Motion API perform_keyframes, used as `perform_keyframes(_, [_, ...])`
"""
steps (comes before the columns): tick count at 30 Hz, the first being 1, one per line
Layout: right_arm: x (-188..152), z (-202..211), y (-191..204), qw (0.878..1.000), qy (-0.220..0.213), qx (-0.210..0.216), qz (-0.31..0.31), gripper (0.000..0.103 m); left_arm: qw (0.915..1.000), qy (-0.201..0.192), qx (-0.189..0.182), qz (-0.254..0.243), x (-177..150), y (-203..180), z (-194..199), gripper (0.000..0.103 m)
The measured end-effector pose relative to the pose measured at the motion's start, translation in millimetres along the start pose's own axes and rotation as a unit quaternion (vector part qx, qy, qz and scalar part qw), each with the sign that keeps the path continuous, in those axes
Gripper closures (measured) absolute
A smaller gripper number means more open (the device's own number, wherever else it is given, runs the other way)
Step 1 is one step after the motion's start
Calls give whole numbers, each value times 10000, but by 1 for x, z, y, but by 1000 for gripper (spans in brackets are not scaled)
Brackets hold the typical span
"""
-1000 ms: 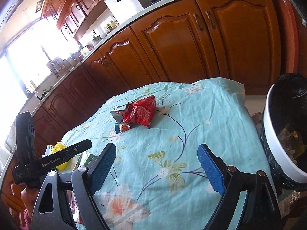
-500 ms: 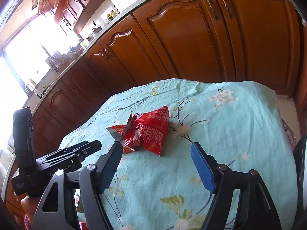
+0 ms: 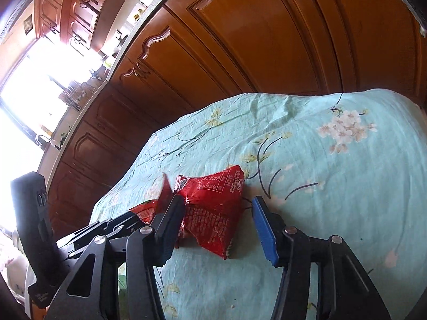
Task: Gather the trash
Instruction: 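Grasp the orange Ovaltine wrapper with the left tool while the right tool grasps the red snack bag, then carry the Ovaltine wrapper and red snack bag over the trash bin with both tools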
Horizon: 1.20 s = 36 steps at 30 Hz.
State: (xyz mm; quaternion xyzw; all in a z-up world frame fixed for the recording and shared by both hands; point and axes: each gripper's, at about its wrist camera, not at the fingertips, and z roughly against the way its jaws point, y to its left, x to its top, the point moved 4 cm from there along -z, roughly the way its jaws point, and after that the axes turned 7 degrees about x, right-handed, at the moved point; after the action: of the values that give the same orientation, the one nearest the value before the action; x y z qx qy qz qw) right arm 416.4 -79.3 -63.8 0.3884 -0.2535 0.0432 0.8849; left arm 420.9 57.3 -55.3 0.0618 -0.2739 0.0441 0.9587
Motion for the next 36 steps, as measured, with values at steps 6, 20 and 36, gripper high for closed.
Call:
perform_keyframes(6, [-4, -1, 8, 9999, 24, 14, 162, 71, 9998, -144, -29, -122, -3, -6, 8, 102])
perform_keyframes(20, [-20, 51, 7, 9985, -285, -230, 399, 82, 9976, -595, -270, -215, -18, -17, 69, 103])
perform_keyframes(36, [-68, 147, 0, 9934, -892, -530, 495, 82, 9906, -895, -1014, -219, -68, -62, 138, 103])
